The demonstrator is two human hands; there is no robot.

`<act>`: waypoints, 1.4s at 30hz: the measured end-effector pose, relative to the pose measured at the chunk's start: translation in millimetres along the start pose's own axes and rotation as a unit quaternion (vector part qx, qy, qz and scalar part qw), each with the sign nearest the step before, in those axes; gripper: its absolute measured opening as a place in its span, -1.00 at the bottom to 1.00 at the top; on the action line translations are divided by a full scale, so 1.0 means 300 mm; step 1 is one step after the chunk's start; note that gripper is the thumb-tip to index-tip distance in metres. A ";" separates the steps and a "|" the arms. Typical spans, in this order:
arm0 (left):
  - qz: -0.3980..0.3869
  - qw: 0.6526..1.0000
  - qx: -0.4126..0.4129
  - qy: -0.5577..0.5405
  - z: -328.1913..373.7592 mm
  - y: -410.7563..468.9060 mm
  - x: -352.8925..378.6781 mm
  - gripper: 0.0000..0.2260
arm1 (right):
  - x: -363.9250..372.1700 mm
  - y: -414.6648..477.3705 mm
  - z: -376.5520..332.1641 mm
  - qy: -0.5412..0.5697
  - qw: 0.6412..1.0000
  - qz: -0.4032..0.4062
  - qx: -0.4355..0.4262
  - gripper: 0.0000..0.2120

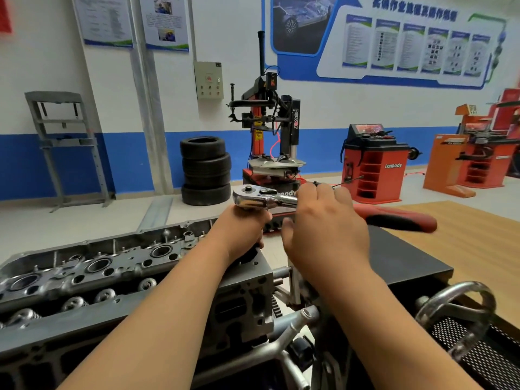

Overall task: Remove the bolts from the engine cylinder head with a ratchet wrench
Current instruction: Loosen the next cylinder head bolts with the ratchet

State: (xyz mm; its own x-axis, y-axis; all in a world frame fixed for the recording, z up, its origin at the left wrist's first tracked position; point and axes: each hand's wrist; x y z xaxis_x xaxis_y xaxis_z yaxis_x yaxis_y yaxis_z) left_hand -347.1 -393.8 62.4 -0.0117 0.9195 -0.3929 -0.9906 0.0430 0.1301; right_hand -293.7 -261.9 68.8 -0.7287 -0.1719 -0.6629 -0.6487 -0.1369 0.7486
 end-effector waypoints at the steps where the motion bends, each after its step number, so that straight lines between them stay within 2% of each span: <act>1: 0.001 1.000 0.003 -0.007 -0.001 -0.001 -0.002 -0.73 | 0.029 0.033 0.032 0.026 0.999 0.025 -0.002 -0.77; 4: 0.016 0.999 0.043 -0.011 -0.005 -0.006 -0.012 -0.70 | 0.134 0.145 0.073 0.145 0.989 0.040 -0.015 -0.88; 8: 0.050 0.995 0.073 -0.053 -0.014 0.001 -0.014 -0.71 | 0.235 0.270 0.023 0.293 0.955 0.025 -0.031 -0.69; 10: 0.046 0.991 0.038 -0.117 -0.015 0.011 -0.005 -0.79 | 0.260 0.299 0.003 0.309 0.950 0.014 -0.045 -0.63; 13: -0.003 0.988 -0.035 -0.154 0.000 0.030 -0.009 -0.87 | 0.271 0.315 0.009 0.315 0.948 -0.009 -0.050 -0.60; 15: -0.017 0.988 -0.041 -0.150 0.005 0.033 -0.009 -0.90 | 0.271 0.304 0.023 0.294 0.954 -0.013 -0.052 -0.74; 17: 0.005 0.987 -0.022 -0.162 0.006 0.025 0.005 -0.91 | 0.265 0.282 0.046 0.263 0.964 0.004 -0.037 -0.90; 21: 0.020 0.985 -0.014 -0.171 0.007 0.008 0.018 -0.75 | 0.196 0.218 0.073 0.192 0.981 0.004 -0.024 -0.93; 26: 0.045 0.988 0.005 -0.148 0.008 -0.002 0.029 -0.72 | 0.026 0.072 0.047 0.084 0.996 -0.037 0.002 -0.70; 29: 0.050 0.988 -0.002 -0.146 0.001 0.007 0.031 -0.70 | -0.018 -0.040 -0.017 -0.017 0.999 -0.011 -0.031 -0.60; 31: 0.049 0.989 -0.004 -0.142 -0.008 0.014 0.030 -0.70 | -0.018 -0.053 -0.031 -0.039 0.999 0.023 -0.029 -0.62; 35: 0.050 0.985 0.013 -0.164 -0.020 0.021 0.027 -0.74 | 0.063 0.102 0.055 0.085 0.996 0.010 -0.008 -0.89; 37: 0.046 0.981 0.042 -0.181 -0.013 0.023 0.021 -0.80 | 0.134 0.192 0.075 0.178 0.984 -0.006 -0.004 -0.92; 39: 0.038 0.977 0.055 -0.204 -0.003 0.026 0.014 -0.84 | 0.192 0.259 0.055 0.268 0.963 -0.037 -0.016 -0.80; 42: -0.011 0.972 0.020 -0.232 0.004 0.022 0.009 -0.88 | 0.240 0.320 0.023 0.333 0.939 -0.072 -0.043 -0.61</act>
State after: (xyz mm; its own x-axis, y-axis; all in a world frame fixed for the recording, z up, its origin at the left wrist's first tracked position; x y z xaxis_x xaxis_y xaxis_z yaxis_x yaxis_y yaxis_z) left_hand -353.4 -390.5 63.2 0.0821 0.9950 0.0561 -0.9837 0.0719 0.1648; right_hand -410.0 -280.7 93.0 -0.3175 -0.7133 -0.6248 -0.6895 -0.2787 0.6685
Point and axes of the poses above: each hand's wrist, its own y-axis towards the middle knuckle, its own x-axis out of the palm, z = x × y, and after that the axes turned 5 degrees about -x, right-handed
